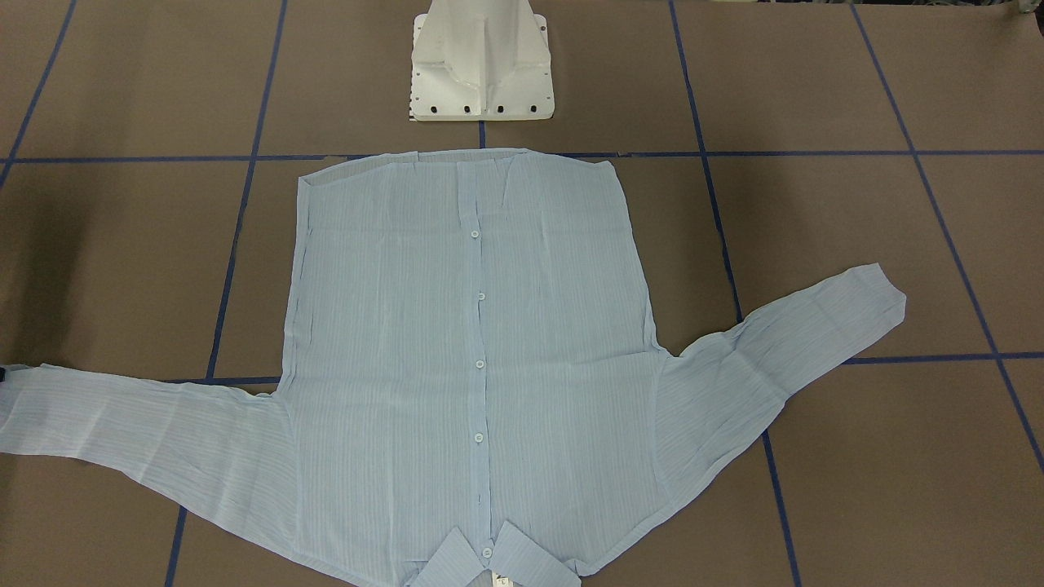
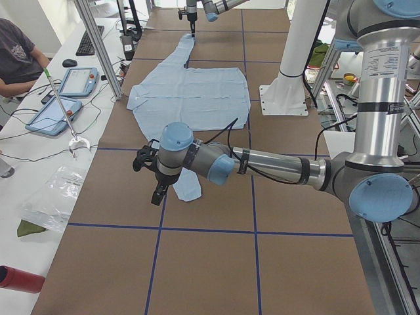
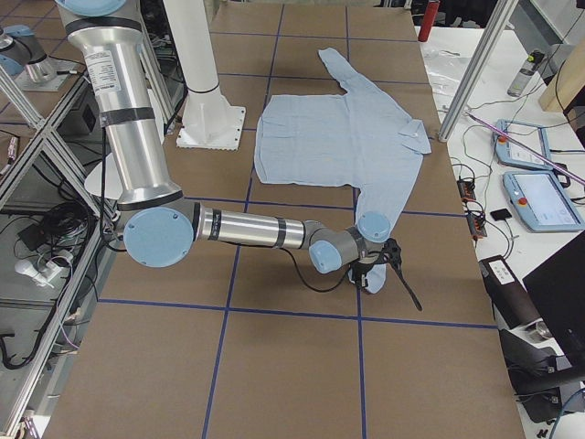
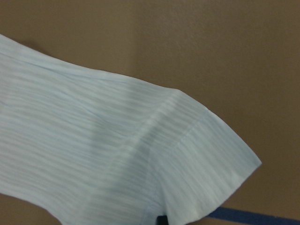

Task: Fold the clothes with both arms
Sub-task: 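Carry the grasped sleeve with the right gripper across the shirt toward the collar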

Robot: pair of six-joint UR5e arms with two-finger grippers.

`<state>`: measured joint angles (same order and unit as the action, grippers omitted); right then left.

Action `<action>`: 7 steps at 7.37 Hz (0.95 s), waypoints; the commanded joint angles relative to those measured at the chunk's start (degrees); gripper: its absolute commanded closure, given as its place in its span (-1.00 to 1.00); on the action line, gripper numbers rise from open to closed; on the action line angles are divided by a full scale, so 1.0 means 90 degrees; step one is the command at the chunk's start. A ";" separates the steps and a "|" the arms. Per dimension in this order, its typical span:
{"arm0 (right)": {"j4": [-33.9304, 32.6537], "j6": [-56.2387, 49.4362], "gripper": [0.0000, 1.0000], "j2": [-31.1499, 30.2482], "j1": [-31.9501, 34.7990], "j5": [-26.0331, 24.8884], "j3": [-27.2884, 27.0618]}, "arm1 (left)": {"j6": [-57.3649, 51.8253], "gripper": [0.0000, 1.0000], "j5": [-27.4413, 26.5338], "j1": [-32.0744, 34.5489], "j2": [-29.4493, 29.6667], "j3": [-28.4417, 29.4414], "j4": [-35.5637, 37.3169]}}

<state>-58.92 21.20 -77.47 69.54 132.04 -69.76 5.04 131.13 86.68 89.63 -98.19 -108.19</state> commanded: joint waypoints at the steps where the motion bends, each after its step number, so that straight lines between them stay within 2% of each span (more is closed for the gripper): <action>1: 0.0003 0.0008 1.00 0.0092 0.0018 0.0045 -0.0731 | -0.0004 -1.00 0.0000 -0.0002 0.0002 0.0012 0.0000; 2: -0.0016 0.0095 1.00 0.0102 0.0008 0.0065 -0.1150 | -0.0004 -1.00 0.0000 -0.0002 0.0011 0.0012 0.0000; 4: -0.0287 0.0696 1.00 0.0898 -0.0137 0.0287 -0.1573 | -0.0004 -1.00 0.0000 0.0008 0.0011 0.0012 0.0000; 6: -0.0562 0.1839 1.00 0.1962 -0.0808 0.0329 -0.1566 | -0.0004 -1.00 0.0000 -0.0002 0.0011 0.0060 0.0000; 7: -0.0979 0.2269 1.00 0.2799 -0.1150 0.0241 -0.1391 | -0.0013 -1.00 0.0000 -0.0002 0.0011 0.0089 -0.0010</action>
<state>-64.38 36.37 -60.36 63.10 134.76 -83.54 4.99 131.13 86.67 89.73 -97.66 -108.21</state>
